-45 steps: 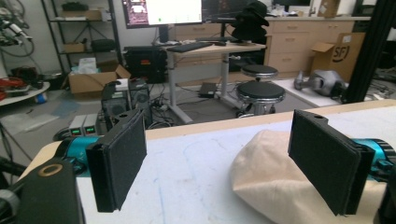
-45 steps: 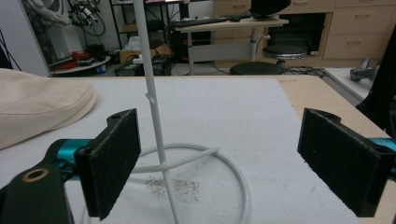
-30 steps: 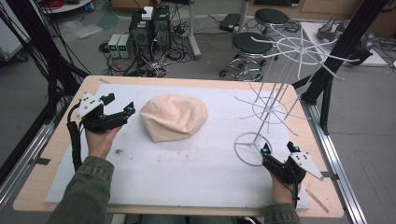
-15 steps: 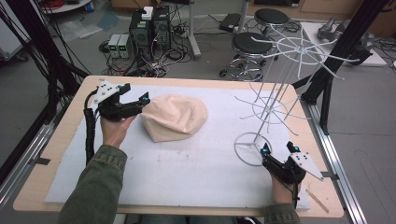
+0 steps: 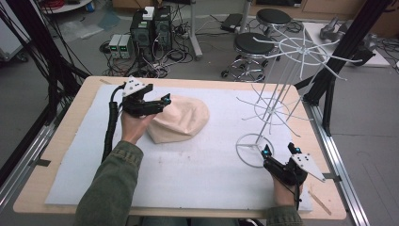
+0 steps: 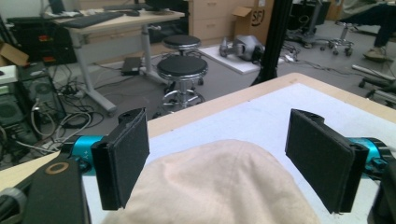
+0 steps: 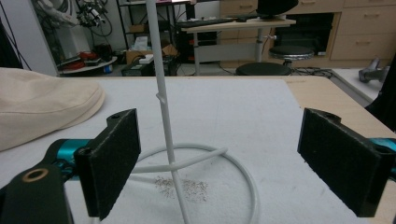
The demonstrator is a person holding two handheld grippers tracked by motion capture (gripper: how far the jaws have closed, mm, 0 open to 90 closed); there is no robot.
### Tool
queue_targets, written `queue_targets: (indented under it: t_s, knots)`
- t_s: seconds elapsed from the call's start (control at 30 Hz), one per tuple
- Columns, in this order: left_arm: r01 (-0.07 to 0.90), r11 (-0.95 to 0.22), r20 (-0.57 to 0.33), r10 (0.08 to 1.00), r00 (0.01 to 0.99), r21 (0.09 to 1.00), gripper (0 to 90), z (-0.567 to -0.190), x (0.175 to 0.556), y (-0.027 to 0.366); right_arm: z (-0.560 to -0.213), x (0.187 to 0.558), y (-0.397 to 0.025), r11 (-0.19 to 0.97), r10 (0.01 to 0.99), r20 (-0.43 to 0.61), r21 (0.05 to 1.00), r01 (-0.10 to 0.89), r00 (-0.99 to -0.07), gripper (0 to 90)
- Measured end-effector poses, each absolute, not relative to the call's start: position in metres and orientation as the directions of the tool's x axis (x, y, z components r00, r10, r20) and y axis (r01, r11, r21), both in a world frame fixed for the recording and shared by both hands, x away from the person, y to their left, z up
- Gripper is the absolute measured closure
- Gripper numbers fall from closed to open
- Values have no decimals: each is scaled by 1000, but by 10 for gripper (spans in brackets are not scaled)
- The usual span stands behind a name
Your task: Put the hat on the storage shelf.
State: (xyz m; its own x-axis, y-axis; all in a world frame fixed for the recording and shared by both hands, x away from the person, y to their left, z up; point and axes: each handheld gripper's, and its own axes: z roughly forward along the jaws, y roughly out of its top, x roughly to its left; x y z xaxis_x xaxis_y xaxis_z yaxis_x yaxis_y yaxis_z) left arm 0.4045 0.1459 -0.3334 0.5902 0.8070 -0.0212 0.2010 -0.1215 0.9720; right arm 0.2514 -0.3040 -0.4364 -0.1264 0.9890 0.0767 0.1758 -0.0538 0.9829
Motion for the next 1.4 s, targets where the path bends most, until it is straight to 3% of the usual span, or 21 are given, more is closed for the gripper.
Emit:
queue_targets:
  t_s: [0.43, 0.5, 0.77, 1.4]
  knots:
    - [302, -144, -88, 764, 639, 942, 242, -350, 424, 116, -436, 251, -304, -53, 988, 77, 983, 175, -133, 123]
    - [345, -145, -134, 733, 667, 928, 241, -356, 428, 111, -436, 251, -304, -51, 988, 75, 983, 174, -134, 123]
    - [425, -318, -91, 702, 706, 847, 228, -370, 440, 64, -436, 251, -303, -47, 988, 72, 983, 176, -138, 123]
    - [564, -413, -113, 728, 676, 715, 247, -399, 461, 33, -437, 251, -305, -49, 987, 74, 983, 174, -143, 123]
